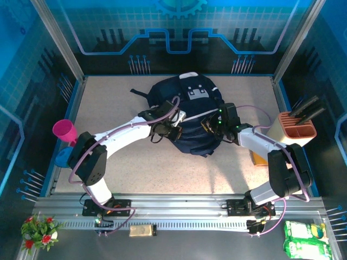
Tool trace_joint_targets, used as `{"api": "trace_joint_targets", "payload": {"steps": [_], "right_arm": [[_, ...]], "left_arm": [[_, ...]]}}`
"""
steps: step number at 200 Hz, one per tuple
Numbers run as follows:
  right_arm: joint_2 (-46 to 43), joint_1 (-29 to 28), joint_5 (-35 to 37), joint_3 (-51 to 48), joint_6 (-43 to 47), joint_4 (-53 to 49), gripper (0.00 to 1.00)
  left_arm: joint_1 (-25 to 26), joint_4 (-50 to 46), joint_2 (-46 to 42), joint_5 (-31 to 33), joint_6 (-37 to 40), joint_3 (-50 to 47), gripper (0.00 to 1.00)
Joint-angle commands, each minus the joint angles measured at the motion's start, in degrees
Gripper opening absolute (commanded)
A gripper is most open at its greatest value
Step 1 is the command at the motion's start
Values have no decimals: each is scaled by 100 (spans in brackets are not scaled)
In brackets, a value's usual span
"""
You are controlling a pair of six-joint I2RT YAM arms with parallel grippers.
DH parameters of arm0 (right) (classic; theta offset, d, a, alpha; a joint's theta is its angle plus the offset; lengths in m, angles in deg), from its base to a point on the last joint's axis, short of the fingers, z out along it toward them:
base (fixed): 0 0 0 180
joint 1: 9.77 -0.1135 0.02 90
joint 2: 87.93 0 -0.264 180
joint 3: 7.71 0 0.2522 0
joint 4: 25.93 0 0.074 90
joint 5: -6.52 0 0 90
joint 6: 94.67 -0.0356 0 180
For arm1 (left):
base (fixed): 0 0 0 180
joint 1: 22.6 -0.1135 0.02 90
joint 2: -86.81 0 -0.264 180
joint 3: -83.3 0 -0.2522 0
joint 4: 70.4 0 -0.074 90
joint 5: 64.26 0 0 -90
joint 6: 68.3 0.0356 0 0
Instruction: Pack books, pencil case, and school supplies into a backpack
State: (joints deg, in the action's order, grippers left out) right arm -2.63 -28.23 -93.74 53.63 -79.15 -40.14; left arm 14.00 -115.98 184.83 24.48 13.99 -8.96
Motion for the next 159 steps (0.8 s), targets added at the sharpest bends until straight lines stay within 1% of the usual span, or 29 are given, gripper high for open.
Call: {"api": "trace_joint_targets", "payload": {"steps": [1, 30, 51, 63, 82, 106, 116, 126, 136, 150, 159], "right_arm": [[-118, 94, 487, 146, 408, -329, 13], [-127, 246, 390, 209, 717, -411, 12], [-78, 280, 255, 250, 1018, -487, 12], [6, 272, 122, 519, 1194, -588, 12], [181, 238, -116, 670, 1402, -618, 12], [370, 156, -198, 797, 1639, -713, 12], [382, 155, -237, 837, 1766, -797, 14], [321, 157, -206, 858, 1937, -933, 18], [191, 154, -117, 853, 2153, -1142, 27], [-94, 152, 128, 839, 2513, -1507, 43], [-303, 151, 330, 816, 2749, -1800, 52]], "left_arm": [[-371, -215, -358, 234, 4, -188, 0], [-868, 21, -457, -112, -19, -408, 0], [-1226, 302, -327, -549, -164, -379, 0], [-1345, 441, -189, -715, -257, -286, 0], [-1422, 555, 90, -716, -391, -29, 0], [-1513, 755, 409, -652, -649, 170, 0], [-1541, 756, 484, -640, -717, 236, 0], [-1567, 755, 471, -572, -763, 235, 0], [-1602, 747, 394, -512, -806, 186, 9], [-1674, 740, 154, -455, -844, 26, 19], [-1736, 743, -58, -443, -905, -108, 32]]}}
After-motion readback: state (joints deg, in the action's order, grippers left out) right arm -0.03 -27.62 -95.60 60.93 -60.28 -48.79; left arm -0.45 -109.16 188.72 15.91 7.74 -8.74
